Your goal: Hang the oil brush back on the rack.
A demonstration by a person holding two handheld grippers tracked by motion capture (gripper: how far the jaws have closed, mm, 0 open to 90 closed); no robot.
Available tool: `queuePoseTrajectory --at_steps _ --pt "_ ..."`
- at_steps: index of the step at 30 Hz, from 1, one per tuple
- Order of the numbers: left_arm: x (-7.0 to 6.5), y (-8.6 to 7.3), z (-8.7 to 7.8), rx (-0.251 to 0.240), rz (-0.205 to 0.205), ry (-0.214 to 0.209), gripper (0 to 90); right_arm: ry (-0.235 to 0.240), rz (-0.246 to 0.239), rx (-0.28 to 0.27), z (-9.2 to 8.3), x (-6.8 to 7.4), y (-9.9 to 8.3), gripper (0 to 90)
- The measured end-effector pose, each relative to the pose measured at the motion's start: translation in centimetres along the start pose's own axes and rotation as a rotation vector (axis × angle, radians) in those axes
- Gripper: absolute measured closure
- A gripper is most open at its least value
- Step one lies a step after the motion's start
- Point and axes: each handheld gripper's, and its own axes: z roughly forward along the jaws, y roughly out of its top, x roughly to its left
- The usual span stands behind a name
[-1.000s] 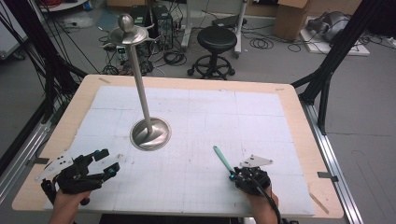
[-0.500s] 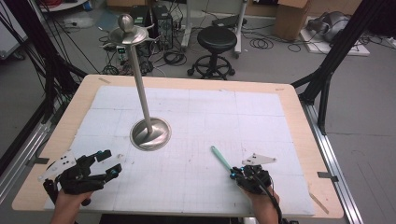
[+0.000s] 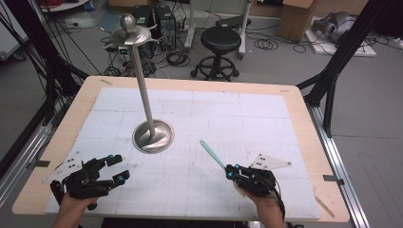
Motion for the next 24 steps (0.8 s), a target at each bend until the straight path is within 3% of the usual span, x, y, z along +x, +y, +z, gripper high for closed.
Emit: queuePoseTrajectory --at_steps 6,10,24 --pt "-1.0 0.7 1.4 -0.002 0.015 -0.087 26.3 0.107 -0.061 -0.053 0.8 1.7 1.1 82.7" --pt "-1.6 1.7 2.4 -0.025 0.01 -0.13 27.4 0.176 -0.063 -0.11 1.3 2.6 1.9 82.6" --pt "-3.5 4.3 6.8 -0.041 0.023 -0.236 30.6 0.301 -0.128 -0.202 2.5 4.8 4.5 82.6"
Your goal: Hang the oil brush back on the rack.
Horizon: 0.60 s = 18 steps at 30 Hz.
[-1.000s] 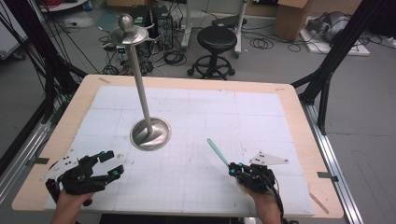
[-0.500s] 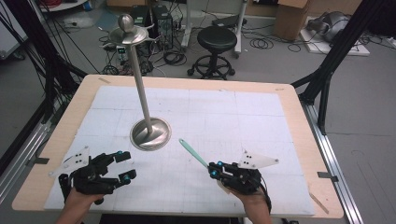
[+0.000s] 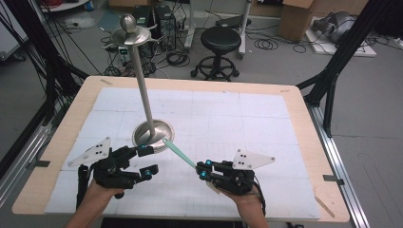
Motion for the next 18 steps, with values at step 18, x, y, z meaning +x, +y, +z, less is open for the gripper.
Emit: queuePoseTrajectory --at_steps 18 --pt "-0.2 1.0 2.8 0.012 0.004 -0.078 51.5 0.122 -0.034 -0.011 2.6 0.6 1.7 82.5"
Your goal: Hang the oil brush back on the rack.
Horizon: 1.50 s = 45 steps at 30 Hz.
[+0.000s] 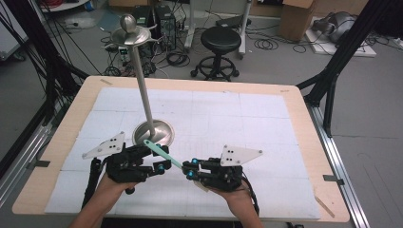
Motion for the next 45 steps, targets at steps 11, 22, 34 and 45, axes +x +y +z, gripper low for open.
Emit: queuePoseTrajectory --at_steps 11,22,34,45 --pt "-0.1 0.1 0.0 -0.012 0.01 -0.034 73.4 0.032 0.009 0.008 0.3 -0.2 -0.1 82.4" --pt "-1.3 1.0 0.5 0.022 0.088 0.003 79.3 -0.018 -0.002 0.038 0.9 0.0 0.0 77.6" --pt "-1.6 1.3 0.7 0.073 0.098 0.114 82.7 -0.196 -0.084 0.128 2.5 1.9 1.2 63.6" --pt "-1.8 1.8 0.8 0.054 0.108 0.158 82.9 -0.205 -0.051 0.118 4.6 2.2 0.8 59.7"
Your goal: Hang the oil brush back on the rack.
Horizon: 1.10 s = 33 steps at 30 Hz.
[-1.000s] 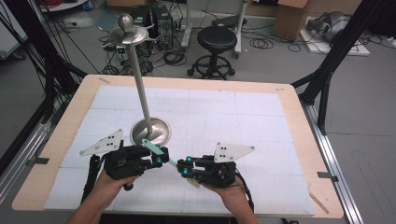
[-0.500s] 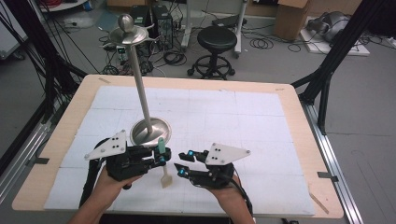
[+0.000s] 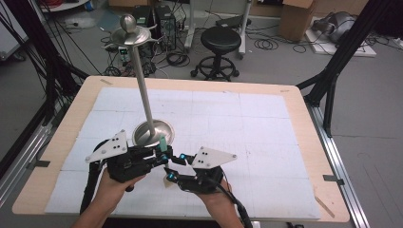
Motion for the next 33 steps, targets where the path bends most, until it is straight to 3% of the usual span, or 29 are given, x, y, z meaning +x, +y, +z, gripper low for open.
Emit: queuePoseTrajectory --at_steps 3,8,10,14,18,22,27,30,33 --pt "-0.2 0.1 0.2 -0.001 -0.002 -0.012 82.8 0.001 0.007 -0.006 0.4 0.1 0.0 60.8" --pt "-0.2 0.1 0.3 -0.005 -0.008 -0.033 82.8 0.042 0.011 -0.037 0.6 0.0 0.1 80.3" --pt "-0.3 0.2 0.3 -0.008 -0.008 -0.042 82.7 0.068 0.026 -0.047 0.4 -0.2 0.0 81.7" --pt "-0.2 0.3 0.1 -0.021 -0.006 -0.096 81.8 0.135 0.033 -0.066 0.0 -0.7 -0.1 83.1" --pt "0.2 0.6 -0.3 -0.064 -0.036 -0.169 62.4 0.219 0.031 -0.077 -0.4 -1.3 -0.1 83.3" --pt "0.4 1.0 -0.6 -0.082 -0.04 -0.265 57.5 0.323 0.035 -0.083 -0.7 -1.8 0.0 83.4" --pt "0.3 1.5 -0.5 -0.058 -0.02 -0.372 57.1 0.444 0.029 -0.075 -0.4 -2.0 0.1 83.4" --pt "0.1 1.7 -0.3 -0.042 -0.012 -0.405 59.0 0.49 0.02 -0.067 -0.1 -2.1 0.1 83.5" --pt "0.0 1.8 -0.3 -0.041 0.008 -0.42 69.9 0.532 0.01 -0.055 0.1 -2.0 0.1 83.5"
